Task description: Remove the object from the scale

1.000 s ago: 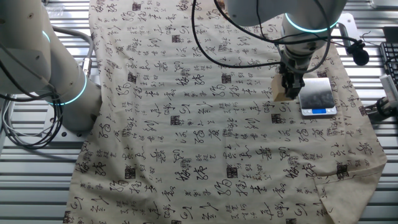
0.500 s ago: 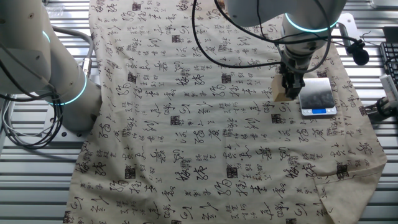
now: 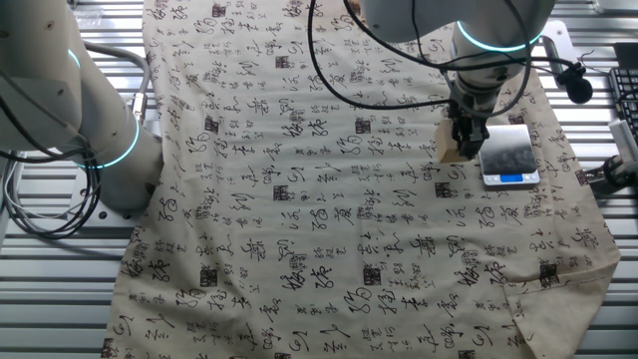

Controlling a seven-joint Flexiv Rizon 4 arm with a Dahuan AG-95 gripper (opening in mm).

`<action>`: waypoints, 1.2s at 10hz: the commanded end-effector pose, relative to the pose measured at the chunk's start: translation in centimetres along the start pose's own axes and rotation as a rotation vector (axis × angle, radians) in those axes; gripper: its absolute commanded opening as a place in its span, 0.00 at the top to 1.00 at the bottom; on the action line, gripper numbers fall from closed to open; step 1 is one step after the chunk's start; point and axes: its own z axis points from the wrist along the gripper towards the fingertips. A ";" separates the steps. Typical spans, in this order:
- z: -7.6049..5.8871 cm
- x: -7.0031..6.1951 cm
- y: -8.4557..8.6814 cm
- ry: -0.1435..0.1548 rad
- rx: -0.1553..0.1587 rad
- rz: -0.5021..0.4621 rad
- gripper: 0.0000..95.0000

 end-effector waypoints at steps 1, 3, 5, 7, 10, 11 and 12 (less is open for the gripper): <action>0.0 0.0 0.0 -0.001 0.001 -0.007 0.60; 0.0 0.0 0.0 -0.002 0.000 -0.014 0.40; 0.0 0.0 0.0 -0.003 0.001 -0.022 0.40; 0.0 0.0 0.0 -0.003 0.000 -0.021 0.20; 0.0 0.0 0.0 -0.003 -0.003 -0.023 0.20; 0.0 0.0 0.0 -0.003 -0.003 -0.022 0.20; 0.0 0.0 0.0 -0.003 -0.004 -0.023 0.20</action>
